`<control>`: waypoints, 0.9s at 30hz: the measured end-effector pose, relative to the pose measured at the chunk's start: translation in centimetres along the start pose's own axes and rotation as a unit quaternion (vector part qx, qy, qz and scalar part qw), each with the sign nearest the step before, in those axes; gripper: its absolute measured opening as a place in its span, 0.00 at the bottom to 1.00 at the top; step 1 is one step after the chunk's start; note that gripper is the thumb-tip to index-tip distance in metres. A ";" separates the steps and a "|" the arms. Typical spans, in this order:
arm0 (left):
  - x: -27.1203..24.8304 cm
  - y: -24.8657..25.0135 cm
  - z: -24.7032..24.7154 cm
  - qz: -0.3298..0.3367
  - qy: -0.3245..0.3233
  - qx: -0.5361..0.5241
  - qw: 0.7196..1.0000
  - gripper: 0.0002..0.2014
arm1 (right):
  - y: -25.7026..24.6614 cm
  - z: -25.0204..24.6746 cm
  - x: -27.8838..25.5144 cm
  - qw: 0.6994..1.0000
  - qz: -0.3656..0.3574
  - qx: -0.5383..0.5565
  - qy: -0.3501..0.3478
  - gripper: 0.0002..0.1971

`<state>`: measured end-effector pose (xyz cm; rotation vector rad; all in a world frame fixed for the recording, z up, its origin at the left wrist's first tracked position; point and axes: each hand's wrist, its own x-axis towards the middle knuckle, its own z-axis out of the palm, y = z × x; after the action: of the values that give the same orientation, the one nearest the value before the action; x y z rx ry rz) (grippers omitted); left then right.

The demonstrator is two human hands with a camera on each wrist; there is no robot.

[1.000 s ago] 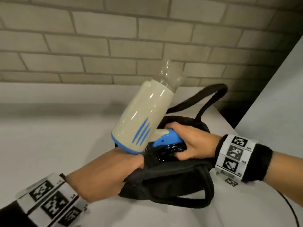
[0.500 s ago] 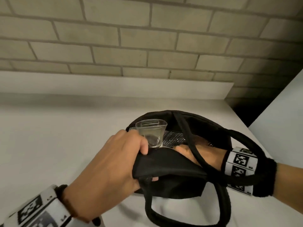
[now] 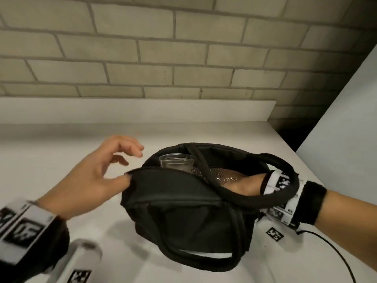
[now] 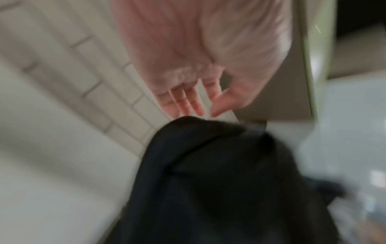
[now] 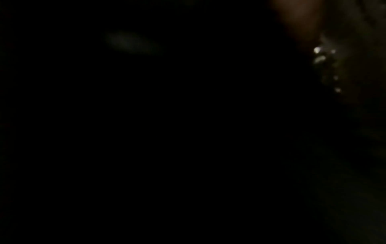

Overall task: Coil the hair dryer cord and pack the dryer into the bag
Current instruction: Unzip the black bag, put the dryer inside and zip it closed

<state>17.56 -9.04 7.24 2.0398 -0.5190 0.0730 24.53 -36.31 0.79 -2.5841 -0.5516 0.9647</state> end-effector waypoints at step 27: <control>4.2 -1.7 3.1 0.076 0.064 0.348 0.932 0.34 | -0.1 -2.9 -5.5 0.819 -0.122 -0.040 0.560 0.07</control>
<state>21.49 -12.36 5.38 2.6526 -0.6248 0.5495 22.59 -39.22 5.97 -2.4940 -0.5204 -0.7030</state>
